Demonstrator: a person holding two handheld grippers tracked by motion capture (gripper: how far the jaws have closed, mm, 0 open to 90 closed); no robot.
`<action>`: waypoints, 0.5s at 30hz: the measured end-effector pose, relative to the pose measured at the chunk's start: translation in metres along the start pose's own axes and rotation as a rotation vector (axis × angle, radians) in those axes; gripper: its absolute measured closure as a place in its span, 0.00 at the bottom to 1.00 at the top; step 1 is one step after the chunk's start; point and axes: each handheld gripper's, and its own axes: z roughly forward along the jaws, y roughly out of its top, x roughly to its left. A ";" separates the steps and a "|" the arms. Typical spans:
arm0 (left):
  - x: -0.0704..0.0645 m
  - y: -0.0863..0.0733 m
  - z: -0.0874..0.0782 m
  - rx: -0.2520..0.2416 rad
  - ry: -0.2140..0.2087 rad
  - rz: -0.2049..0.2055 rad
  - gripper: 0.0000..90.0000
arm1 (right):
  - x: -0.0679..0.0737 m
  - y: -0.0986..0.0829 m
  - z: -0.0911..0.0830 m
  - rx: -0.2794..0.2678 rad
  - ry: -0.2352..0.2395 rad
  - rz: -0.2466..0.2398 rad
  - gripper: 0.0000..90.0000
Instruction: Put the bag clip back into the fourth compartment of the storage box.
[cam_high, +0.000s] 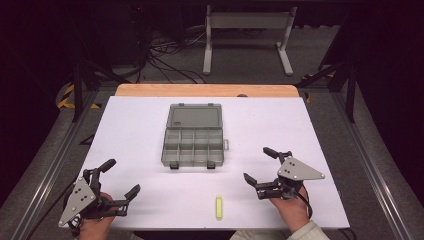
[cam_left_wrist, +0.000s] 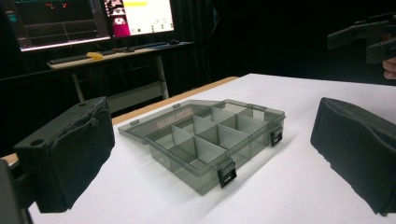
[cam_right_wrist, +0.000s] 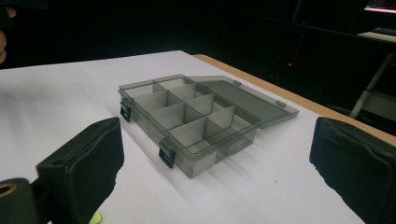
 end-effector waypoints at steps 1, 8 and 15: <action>0.000 0.000 0.000 0.000 0.000 -0.001 0.00 | 0.001 0.001 0.002 0.004 0.006 -0.003 0.04; 0.000 0.000 -0.001 0.001 -0.003 -0.003 0.01 | 0.008 0.010 0.011 -0.015 0.058 0.001 0.04; 0.000 0.000 0.000 0.002 -0.007 0.000 0.01 | 0.016 0.018 0.019 -0.015 0.106 -0.008 0.04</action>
